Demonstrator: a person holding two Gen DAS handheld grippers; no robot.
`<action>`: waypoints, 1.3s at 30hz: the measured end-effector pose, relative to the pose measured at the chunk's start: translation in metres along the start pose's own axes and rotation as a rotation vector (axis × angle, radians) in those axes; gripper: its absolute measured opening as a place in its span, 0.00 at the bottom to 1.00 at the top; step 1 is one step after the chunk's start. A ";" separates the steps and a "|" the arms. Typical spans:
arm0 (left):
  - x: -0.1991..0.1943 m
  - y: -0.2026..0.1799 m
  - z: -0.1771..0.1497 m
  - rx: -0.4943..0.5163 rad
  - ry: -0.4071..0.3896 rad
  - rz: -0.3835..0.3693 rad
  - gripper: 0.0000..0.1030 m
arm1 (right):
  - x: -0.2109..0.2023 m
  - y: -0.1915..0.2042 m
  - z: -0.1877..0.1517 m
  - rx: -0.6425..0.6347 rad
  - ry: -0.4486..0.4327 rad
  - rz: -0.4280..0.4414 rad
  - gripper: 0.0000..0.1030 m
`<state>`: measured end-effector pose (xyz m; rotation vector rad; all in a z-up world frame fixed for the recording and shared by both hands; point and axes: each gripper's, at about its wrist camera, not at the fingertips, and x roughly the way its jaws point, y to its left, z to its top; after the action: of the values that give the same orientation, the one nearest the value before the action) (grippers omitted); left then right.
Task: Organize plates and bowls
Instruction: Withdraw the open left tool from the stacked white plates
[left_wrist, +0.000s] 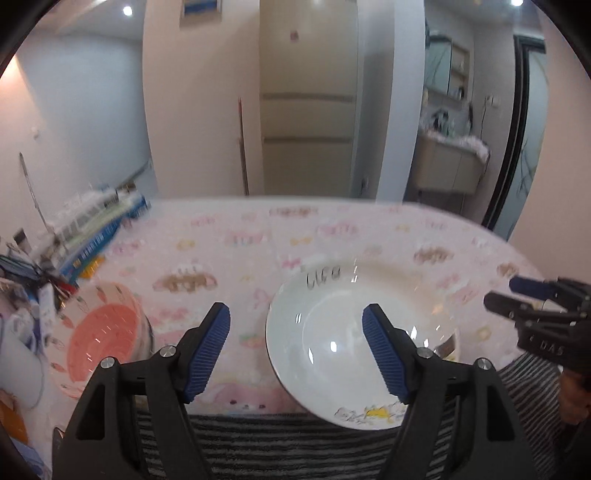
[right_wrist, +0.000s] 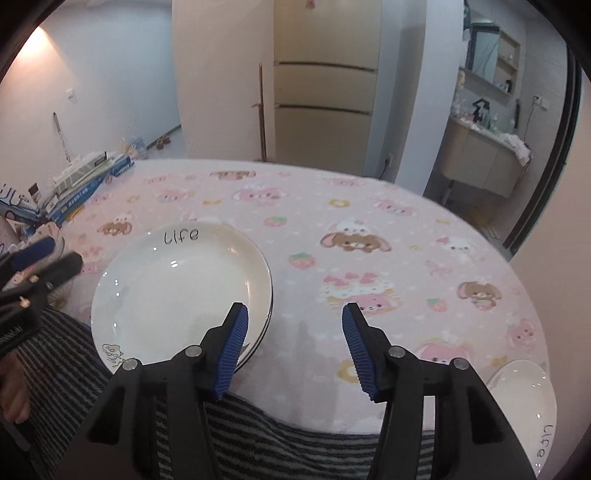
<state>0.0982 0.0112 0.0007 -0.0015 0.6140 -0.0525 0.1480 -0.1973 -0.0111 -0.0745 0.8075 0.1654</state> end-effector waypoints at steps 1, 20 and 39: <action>-0.011 -0.004 0.004 0.010 -0.042 0.013 0.74 | -0.008 -0.002 -0.001 0.005 -0.013 0.003 0.54; -0.136 -0.058 0.006 0.108 -0.467 -0.058 0.99 | -0.193 -0.054 -0.053 0.181 -0.544 -0.109 1.00; -0.188 -0.122 -0.007 0.180 -0.556 -0.139 0.99 | -0.298 -0.113 -0.122 0.221 -0.643 -0.298 1.00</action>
<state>-0.0656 -0.1012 0.1052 0.1121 0.0510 -0.2337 -0.1214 -0.3595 0.1207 0.0665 0.1636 -0.1792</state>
